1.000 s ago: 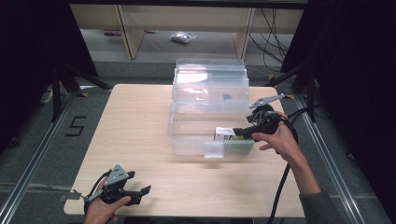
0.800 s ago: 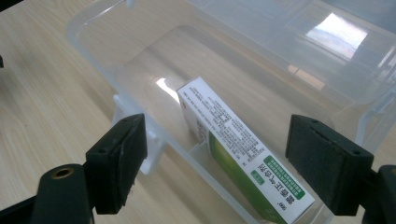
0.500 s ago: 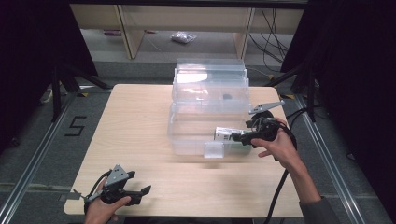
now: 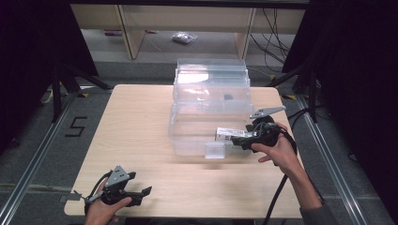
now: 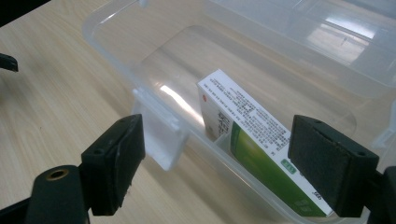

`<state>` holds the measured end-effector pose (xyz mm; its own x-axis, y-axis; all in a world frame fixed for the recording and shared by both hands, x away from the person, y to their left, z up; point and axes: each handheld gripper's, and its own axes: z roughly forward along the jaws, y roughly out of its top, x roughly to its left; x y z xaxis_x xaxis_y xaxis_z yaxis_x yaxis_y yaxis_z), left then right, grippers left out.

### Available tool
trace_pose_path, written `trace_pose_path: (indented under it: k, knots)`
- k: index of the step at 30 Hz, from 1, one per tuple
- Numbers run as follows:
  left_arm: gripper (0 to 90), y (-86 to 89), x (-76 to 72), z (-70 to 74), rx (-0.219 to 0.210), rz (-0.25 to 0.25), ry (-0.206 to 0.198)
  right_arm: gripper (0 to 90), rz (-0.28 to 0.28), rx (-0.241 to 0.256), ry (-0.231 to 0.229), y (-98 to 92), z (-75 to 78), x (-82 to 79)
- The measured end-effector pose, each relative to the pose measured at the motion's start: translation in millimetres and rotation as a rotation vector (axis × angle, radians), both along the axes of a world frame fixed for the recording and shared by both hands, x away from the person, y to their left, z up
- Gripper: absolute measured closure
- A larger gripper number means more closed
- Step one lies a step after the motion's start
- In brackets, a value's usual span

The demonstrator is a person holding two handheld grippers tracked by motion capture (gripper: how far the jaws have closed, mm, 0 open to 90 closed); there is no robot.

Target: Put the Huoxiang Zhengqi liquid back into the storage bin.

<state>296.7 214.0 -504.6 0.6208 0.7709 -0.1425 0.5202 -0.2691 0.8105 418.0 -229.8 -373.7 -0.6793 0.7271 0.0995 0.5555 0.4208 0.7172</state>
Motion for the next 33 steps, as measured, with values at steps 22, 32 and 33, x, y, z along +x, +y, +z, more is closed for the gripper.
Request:
trace_pose_path:
  k: [22, 32, 33]
  knots:
    - [15.0, -0.5, 0.0, -0.6, -0.003, 0.0, 0.003, 19.9, 0.008, -0.017, -0.004, 0.6, -5.6, -11.0]
    - [15.0, 0.0, -0.3, -0.2, -0.001, 0.001, 0.003, 20.2, 0.008, -0.015, -0.012, 2.8, -10.0, -17.5]
    - [15.0, 0.1, -0.4, -0.2, 0.0, 0.0, 0.002, 20.2, 0.009, -0.025, 0.012, 2.3, -8.9, -18.6]
